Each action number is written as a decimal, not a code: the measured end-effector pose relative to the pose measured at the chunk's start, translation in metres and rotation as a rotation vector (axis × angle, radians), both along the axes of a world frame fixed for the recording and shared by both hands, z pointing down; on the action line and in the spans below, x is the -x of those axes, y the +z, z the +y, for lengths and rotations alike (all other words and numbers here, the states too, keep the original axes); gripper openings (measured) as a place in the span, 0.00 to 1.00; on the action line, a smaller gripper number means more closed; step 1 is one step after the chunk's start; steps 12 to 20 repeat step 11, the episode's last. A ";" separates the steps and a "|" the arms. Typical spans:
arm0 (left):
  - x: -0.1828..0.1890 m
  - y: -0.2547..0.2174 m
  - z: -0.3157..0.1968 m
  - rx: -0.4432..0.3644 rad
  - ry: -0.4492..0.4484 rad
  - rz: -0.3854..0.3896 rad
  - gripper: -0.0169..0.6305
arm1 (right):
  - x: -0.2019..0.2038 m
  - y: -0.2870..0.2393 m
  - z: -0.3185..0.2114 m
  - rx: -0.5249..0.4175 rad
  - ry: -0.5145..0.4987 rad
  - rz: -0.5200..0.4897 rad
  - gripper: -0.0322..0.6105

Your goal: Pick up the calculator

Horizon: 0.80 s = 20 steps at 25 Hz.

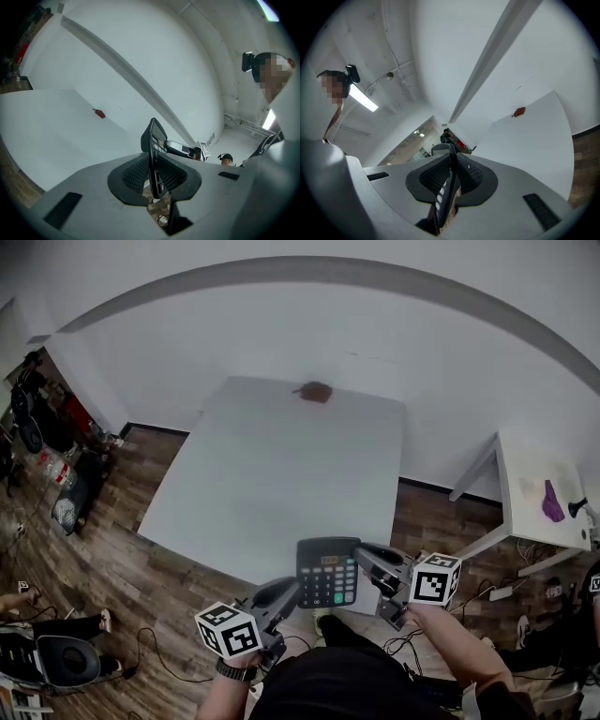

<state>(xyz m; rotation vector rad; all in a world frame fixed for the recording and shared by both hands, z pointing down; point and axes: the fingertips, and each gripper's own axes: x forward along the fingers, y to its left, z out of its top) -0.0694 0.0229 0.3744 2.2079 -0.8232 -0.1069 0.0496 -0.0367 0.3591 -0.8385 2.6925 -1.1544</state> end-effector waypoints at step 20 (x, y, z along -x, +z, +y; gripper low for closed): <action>0.000 -0.002 0.003 -0.004 0.014 -0.011 0.12 | -0.001 -0.003 0.006 0.007 0.017 -0.006 0.13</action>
